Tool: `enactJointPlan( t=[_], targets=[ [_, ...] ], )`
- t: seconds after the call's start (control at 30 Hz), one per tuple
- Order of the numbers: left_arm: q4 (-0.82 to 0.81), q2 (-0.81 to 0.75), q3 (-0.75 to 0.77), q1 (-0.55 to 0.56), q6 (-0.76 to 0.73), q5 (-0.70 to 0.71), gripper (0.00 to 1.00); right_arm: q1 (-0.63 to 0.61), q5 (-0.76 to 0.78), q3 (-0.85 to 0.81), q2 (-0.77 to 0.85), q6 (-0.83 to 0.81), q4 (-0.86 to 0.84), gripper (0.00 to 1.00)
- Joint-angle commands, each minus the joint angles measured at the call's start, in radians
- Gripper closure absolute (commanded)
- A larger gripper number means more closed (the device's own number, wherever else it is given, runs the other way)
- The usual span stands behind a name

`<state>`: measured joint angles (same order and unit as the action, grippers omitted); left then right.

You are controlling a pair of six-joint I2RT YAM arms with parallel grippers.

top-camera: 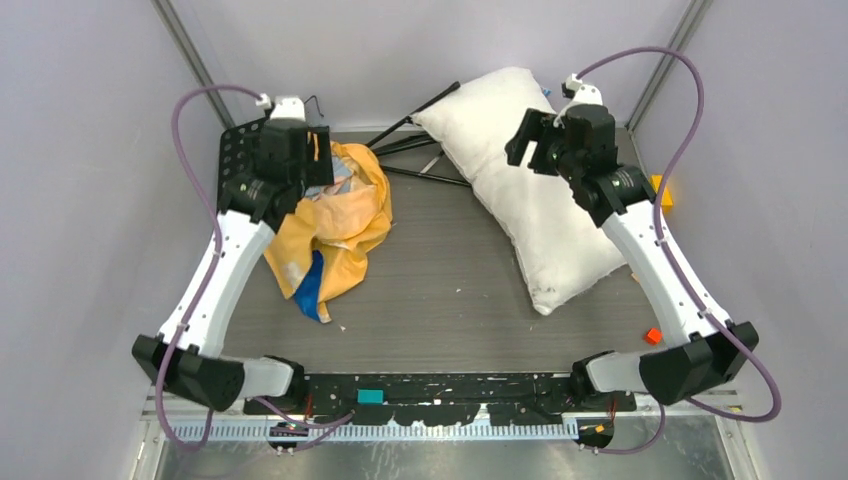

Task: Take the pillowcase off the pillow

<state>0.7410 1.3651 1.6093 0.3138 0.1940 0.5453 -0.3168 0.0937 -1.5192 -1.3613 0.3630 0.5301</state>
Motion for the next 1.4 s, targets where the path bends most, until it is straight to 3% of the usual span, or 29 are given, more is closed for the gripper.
enactJointPlan(
  t=[0.0,0.17,0.3,0.43,0.53,0.7,0.8,0.9,1.17,1.27,1.37],
  targets=[
    [-0.099,-0.206,-0.24,-0.001,0.072,-0.199,0.0,0.003,0.068,0.11,0.172,-0.053,-0.074,0.15],
    [-0.276,-0.374,-0.555,0.002,0.171,-0.33,0.0,0.002,0.136,0.345,0.307,-0.083,-0.142,0.14],
    [-0.346,-0.413,-0.715,0.012,0.225,-0.315,0.0,0.002,0.151,0.625,0.458,-0.081,-0.312,0.17],
    [-0.561,-0.423,-0.948,0.056,0.239,-0.227,0.0,0.002,0.205,0.869,0.576,-0.058,-0.439,0.17],
    [-0.665,-0.447,-1.06,0.103,0.175,-0.1,0.0,0.003,0.305,0.983,0.603,-0.036,-0.488,0.16],
    [-0.942,-0.509,-1.233,0.109,-0.067,-0.053,0.0,0.005,0.414,1.027,0.546,-0.058,-0.54,0.15],
    [-1.024,-0.486,-1.254,0.107,-0.095,-0.051,0.0,0.007,0.437,1.035,0.458,-0.059,-0.609,0.14],
    [-1.095,-0.412,-1.244,0.1,-0.142,-0.013,0.0,0.008,0.494,1.055,0.383,-0.16,-0.688,0.11],
    [-1.473,-0.111,-1.316,-0.015,-0.168,0.008,0.0,0.086,0.416,1.286,0.349,-0.326,-1.169,0.14],
    [-1.493,-0.087,-1.307,-0.032,-0.202,0.002,0.0,0.094,0.444,1.291,0.274,-0.358,-1.226,0.15],
    [-1.515,-0.084,-1.312,-0.059,-0.212,0.015,0.0,0.106,0.481,1.328,0.164,-0.357,-1.389,0.15]
  ],
)
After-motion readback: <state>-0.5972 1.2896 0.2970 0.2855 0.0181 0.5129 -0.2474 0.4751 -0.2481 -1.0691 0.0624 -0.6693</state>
